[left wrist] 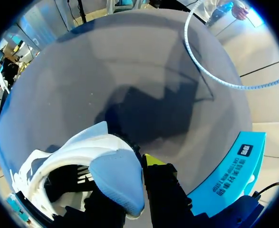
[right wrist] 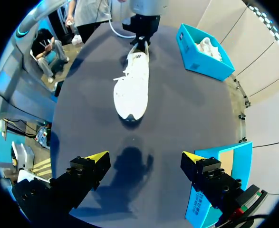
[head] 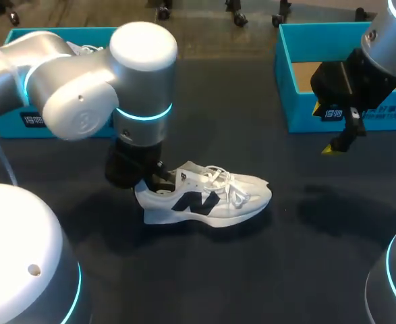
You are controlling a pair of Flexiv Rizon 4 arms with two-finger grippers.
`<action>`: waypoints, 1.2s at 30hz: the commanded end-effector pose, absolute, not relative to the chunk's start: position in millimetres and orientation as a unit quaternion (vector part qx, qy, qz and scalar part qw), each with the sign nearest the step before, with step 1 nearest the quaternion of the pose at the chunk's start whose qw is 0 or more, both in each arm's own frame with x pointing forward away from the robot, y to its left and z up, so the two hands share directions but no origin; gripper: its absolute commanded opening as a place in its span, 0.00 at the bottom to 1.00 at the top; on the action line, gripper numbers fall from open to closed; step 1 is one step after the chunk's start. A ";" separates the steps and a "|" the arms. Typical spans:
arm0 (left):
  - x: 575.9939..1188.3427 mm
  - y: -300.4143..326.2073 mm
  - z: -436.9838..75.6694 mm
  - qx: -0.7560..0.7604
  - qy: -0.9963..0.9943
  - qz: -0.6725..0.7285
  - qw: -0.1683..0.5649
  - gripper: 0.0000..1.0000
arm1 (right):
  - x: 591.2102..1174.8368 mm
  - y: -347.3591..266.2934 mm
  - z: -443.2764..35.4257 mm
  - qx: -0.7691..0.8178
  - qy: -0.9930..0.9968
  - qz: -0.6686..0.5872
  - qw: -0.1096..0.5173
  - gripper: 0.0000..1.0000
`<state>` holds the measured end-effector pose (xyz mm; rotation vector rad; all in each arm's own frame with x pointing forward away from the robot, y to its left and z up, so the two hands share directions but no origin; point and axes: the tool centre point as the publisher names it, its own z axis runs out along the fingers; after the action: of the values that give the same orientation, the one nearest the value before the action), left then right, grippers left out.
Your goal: Take the shoe out of the shoebox, open the shoe tongue, remove and reinsert the insole, then place the shoe into the shoebox
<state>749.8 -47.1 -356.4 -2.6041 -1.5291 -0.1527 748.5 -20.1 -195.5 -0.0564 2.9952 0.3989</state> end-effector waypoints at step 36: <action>750.0 -53.7 -355.6 -0.846 -0.527 -0.036 0.075 1.00 | 748.8 -19.6 -196.4 -0.018 0.989 0.131 0.060 1.00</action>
<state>751.8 -63.0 -369.4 -2.5246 -1.5736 -0.1241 748.5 -20.1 -195.6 -0.0565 2.9952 0.3989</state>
